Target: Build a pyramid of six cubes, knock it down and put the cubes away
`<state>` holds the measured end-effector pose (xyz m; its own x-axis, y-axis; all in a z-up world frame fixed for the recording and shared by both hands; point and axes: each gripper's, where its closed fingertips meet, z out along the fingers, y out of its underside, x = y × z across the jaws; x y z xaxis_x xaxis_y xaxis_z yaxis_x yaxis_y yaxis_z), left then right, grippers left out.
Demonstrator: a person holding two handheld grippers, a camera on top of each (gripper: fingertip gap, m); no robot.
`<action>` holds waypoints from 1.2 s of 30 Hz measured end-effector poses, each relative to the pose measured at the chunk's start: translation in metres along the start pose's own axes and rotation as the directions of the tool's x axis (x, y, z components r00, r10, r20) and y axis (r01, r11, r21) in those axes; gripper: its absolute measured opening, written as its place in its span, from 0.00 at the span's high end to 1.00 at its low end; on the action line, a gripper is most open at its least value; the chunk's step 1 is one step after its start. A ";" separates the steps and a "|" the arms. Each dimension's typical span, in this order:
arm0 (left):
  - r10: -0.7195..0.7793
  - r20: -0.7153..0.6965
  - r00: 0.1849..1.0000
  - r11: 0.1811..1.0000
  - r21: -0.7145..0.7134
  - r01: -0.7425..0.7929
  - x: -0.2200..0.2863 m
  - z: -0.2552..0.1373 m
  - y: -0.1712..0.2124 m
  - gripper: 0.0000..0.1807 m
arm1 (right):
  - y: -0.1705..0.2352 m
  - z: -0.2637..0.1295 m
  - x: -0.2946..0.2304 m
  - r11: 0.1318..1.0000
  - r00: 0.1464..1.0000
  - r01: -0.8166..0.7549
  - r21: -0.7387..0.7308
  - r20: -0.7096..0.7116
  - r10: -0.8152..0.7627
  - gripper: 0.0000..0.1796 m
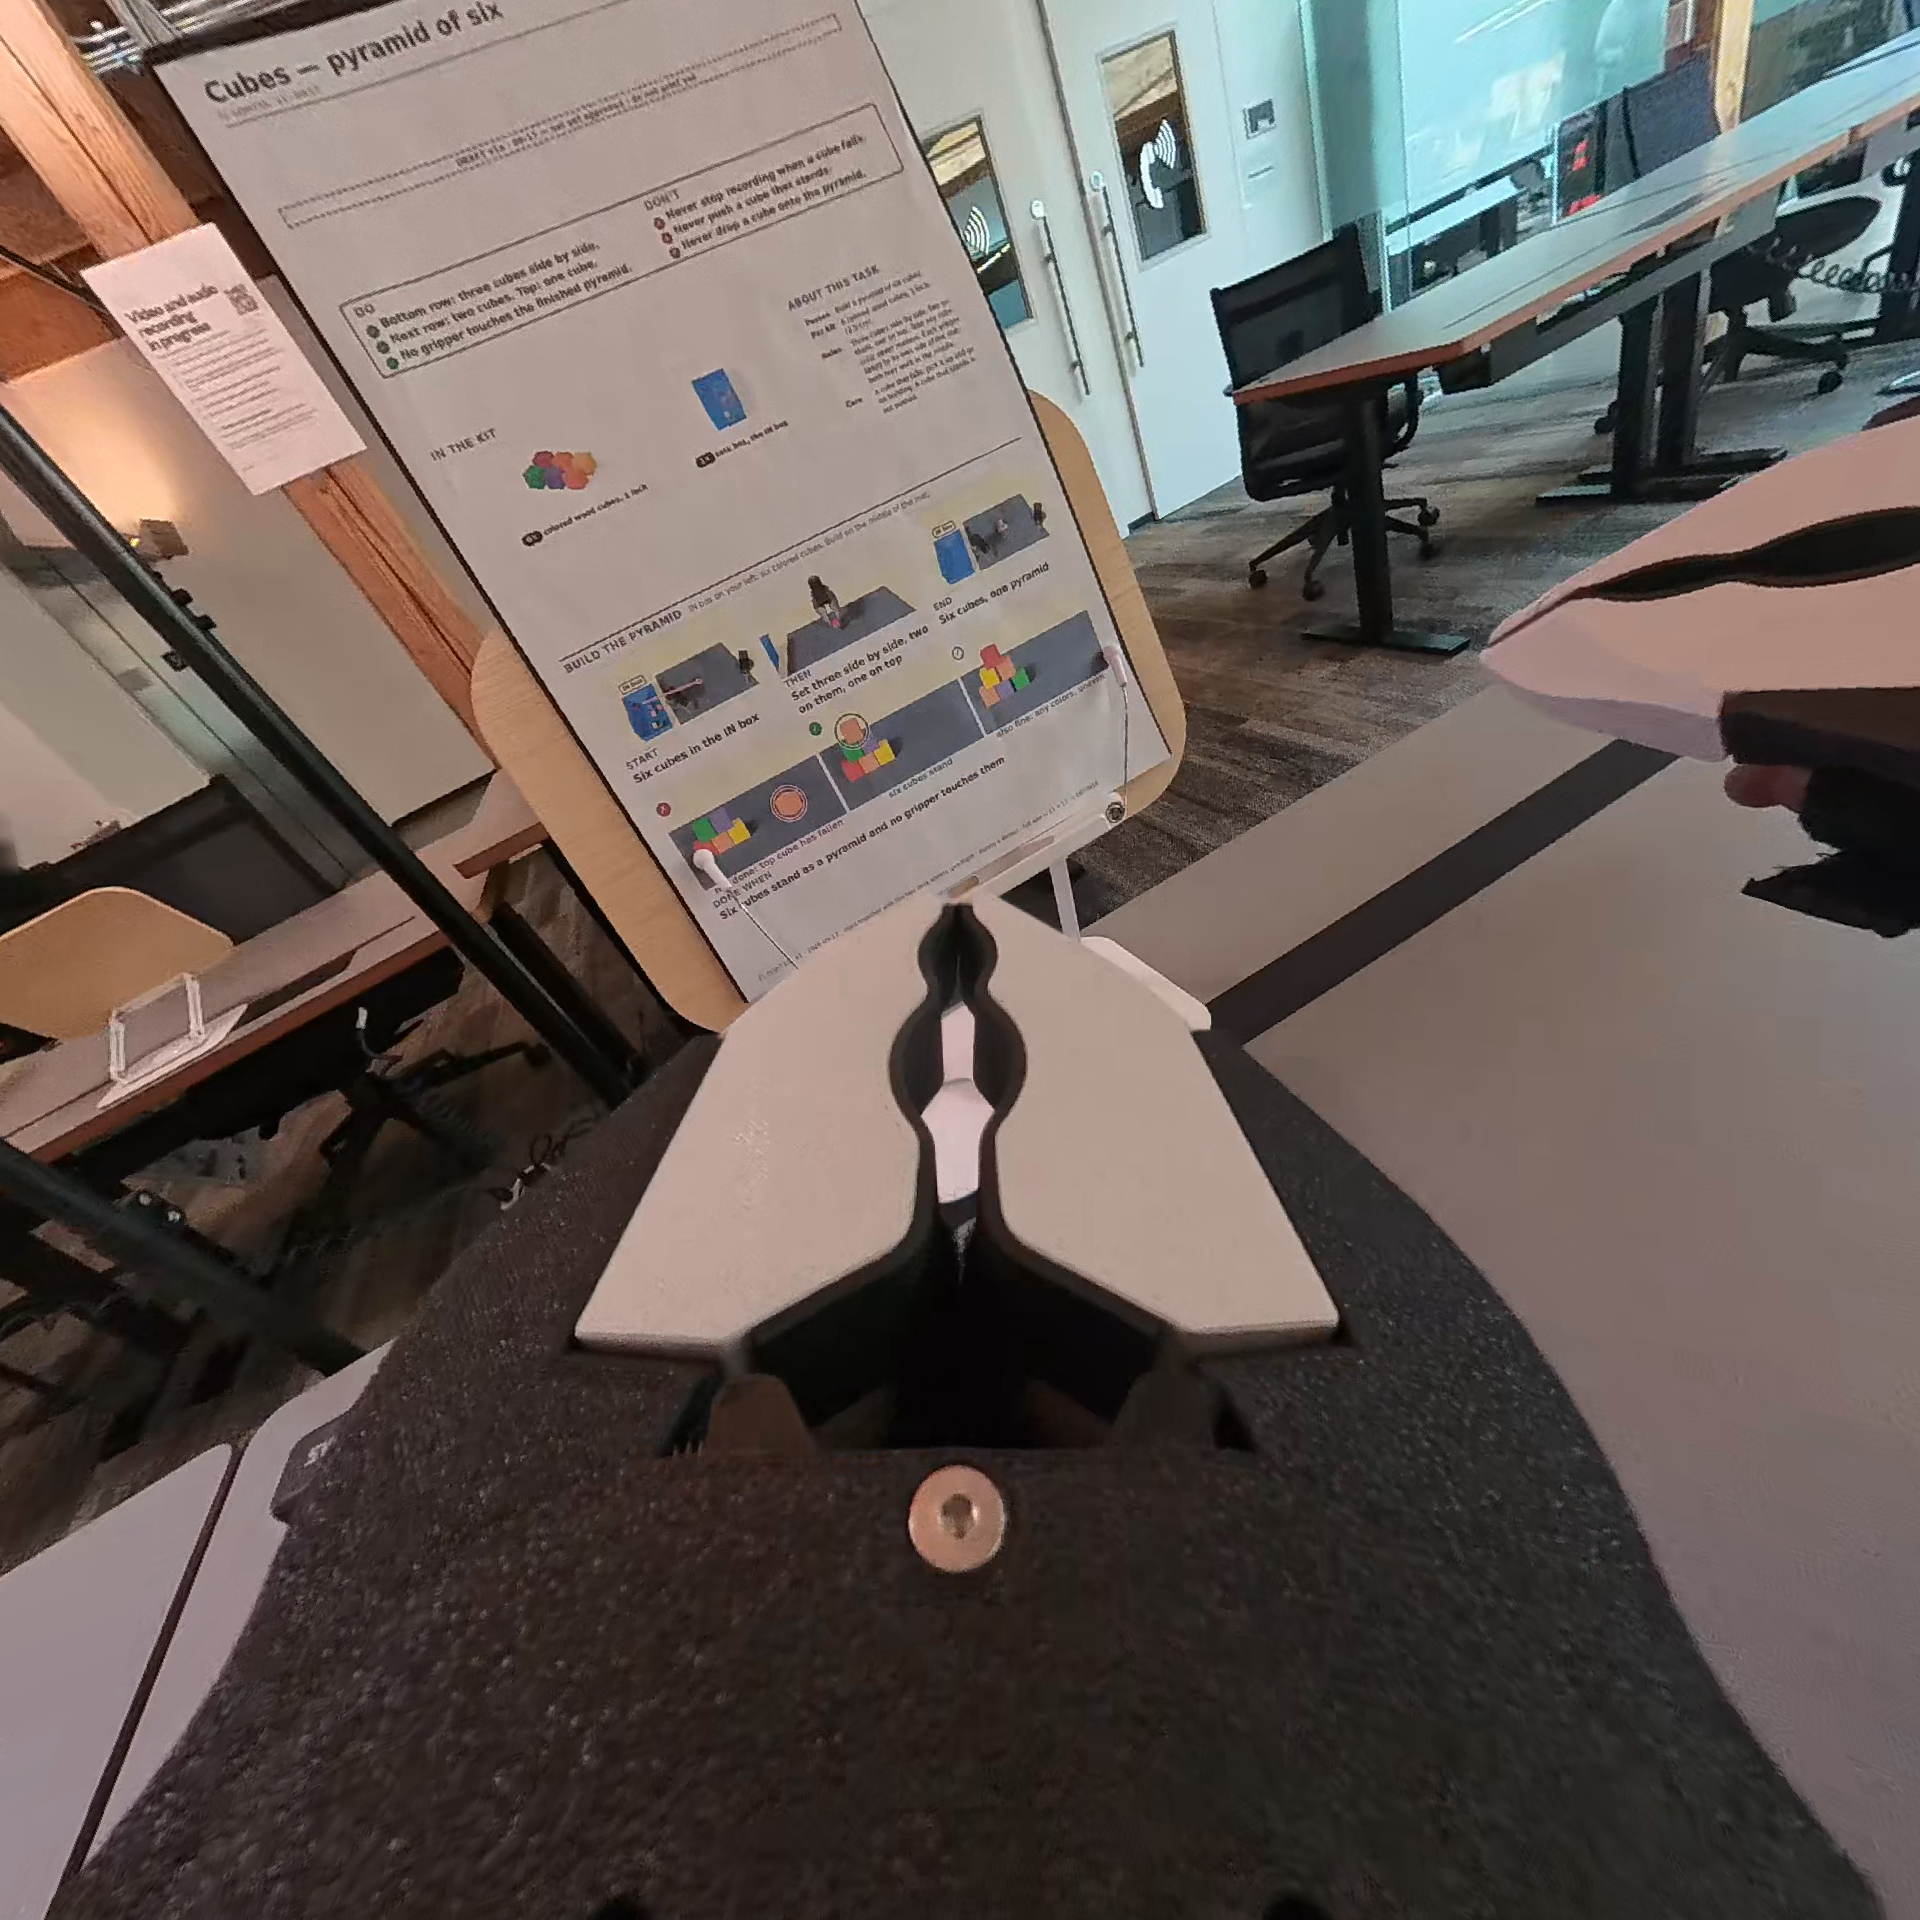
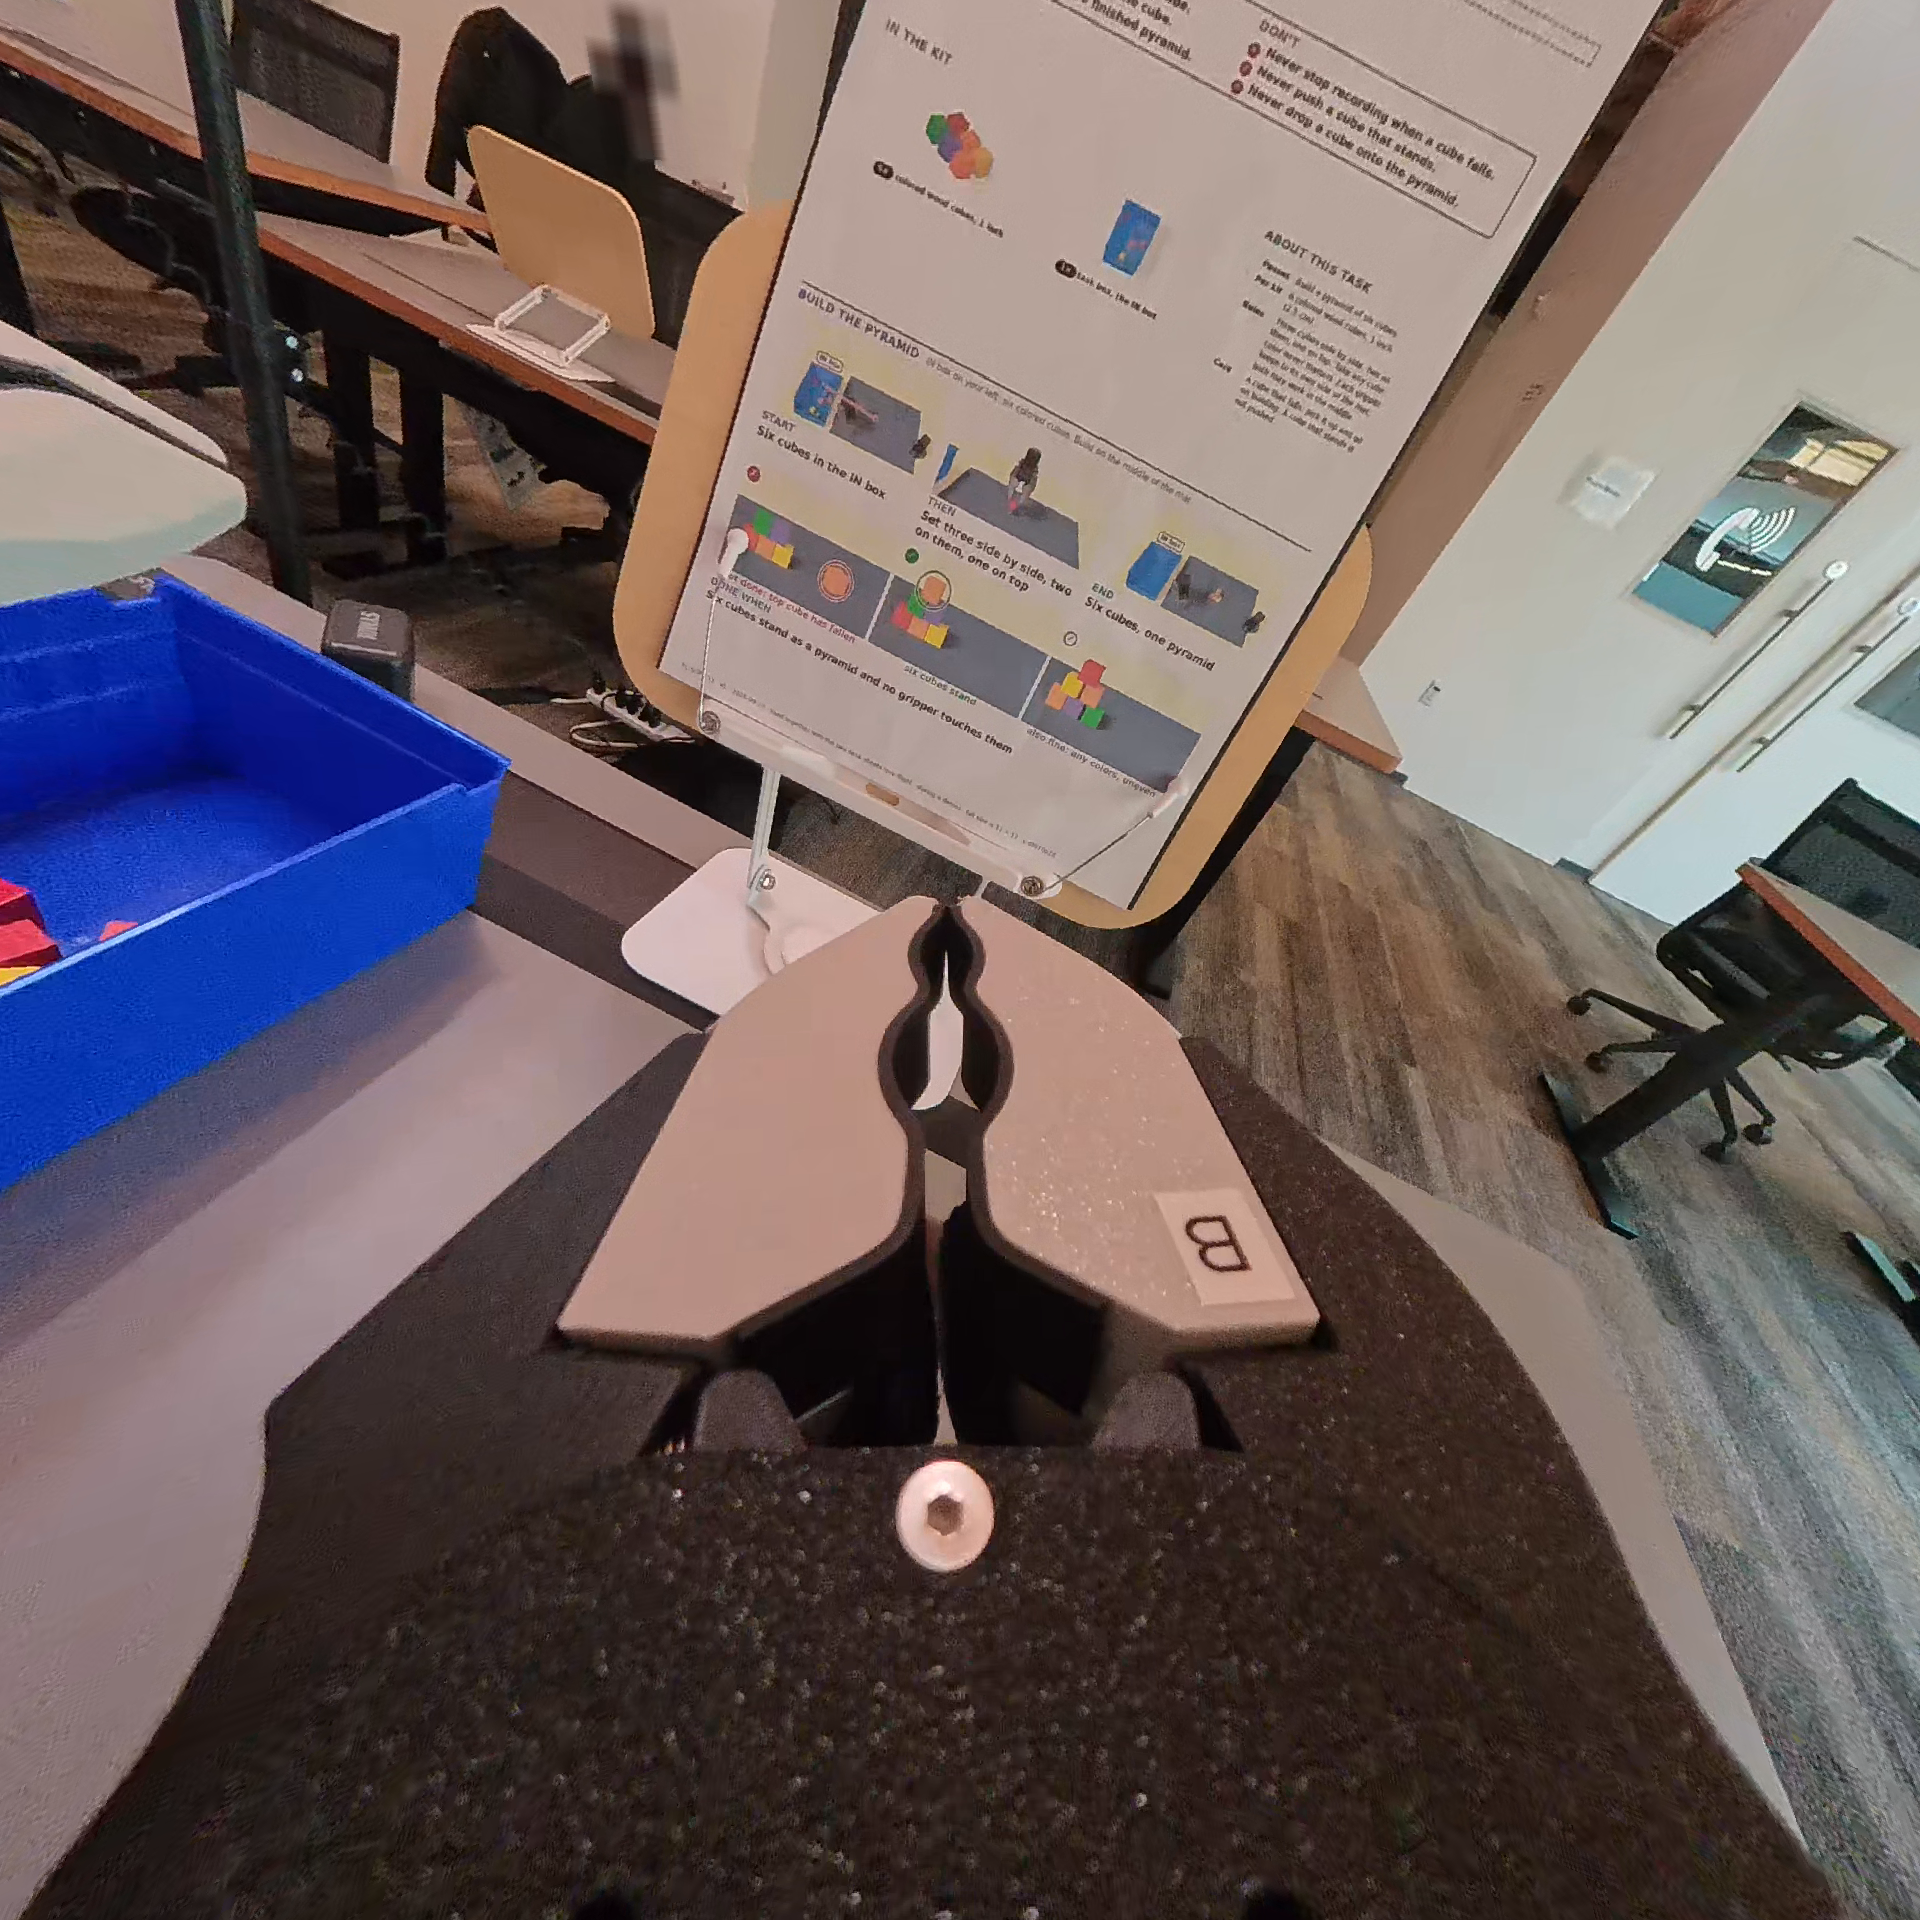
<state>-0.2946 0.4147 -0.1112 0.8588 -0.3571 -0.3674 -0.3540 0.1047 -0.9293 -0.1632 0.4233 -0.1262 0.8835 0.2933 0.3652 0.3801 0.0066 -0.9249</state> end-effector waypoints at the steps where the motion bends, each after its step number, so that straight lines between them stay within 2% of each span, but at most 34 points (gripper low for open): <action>1: 0.001 -0.002 1.000 1.000 -0.005 -0.001 0.001 0.001 0.001 1.00 | 0.001 0.000 0.000 1.000 1.000 0.000 -0.003 0.000 0.000 1.00; 18: 0.010 -0.001 1.000 0.999 -0.038 -0.010 -0.002 0.014 0.016 0.99 | 0.008 0.008 0.004 1.000 1.000 -0.028 -0.009 0.009 0.028 1.00; 19: 0.003 0.011 1.000 1.000 -0.029 -0.003 -0.003 0.014 0.015 0.94 | 0.007 0.009 0.004 1.000 1.000 -0.031 -0.003 0.005 0.031 1.00; 20: -0.011 0.047 0.999 1.000 -0.007 0.012 -0.007 0.015 0.012 0.73 | 0.005 0.009 0.005 0.999 0.999 -0.041 0.012 -0.004 0.041 0.93; 21: -0.022 0.104 0.994 1.000 0.007 0.022 -0.015 0.016 0.010 0.39 | 0.003 0.011 0.007 0.998 0.998 -0.060 0.026 -0.015 0.060 0.68; 22: -0.020 0.157 0.987 0.999 -0.030 0.025 -0.021 0.018 0.014 0.20 | 0.004 0.013 0.007 0.998 0.997 -0.068 0.014 -0.020 0.069 0.48; 23: -0.003 0.189 0.982 0.994 -0.106 0.024 -0.025 0.020 0.023 0.19 | 0.009 0.015 0.006 0.998 0.998 -0.062 -0.020 -0.015 0.062 0.36; 24: 0.003 0.203 0.979 0.988 -0.149 0.028 -0.027 0.021 0.029 0.19 | 0.012 0.017 0.008 0.997 0.998 -0.057 -0.042 -0.029 0.056 0.29; 25: -0.014 0.201 0.980 0.989 -0.140 0.043 -0.026 0.022 0.029 0.19 | 0.012 0.017 0.010 0.997 0.997 -0.058 -0.040 -0.048 0.057 0.27; 28: -0.081 0.139 0.987 0.988 -0.120 0.098 -0.018 0.026 0.028 0.19 | 0.007 0.015 0.013 0.997 0.995 -0.078 -0.002 -0.057 0.078 0.28; 33: -0.048 0.181 0.982 0.990 -0.121 0.071 -0.026 0.023 0.029 0.19 | 0.010 0.015 0.019 0.996 0.994 -0.083 -0.010 -0.072 0.082 0.29; 36: -0.079 0.189 0.979 0.987 -0.120 0.103 -0.036 0.021 0.034 0.19 | 0.015 0.019 0.022 0.994 0.991 -0.111 -0.006 -0.078 0.110 0.30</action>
<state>-0.3298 0.4508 -0.1303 0.9384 -0.1825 -0.2933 -0.3059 -0.0448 -0.9510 -0.1429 0.4482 -0.1342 0.9387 0.2164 0.2684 0.2815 -0.0315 -0.9590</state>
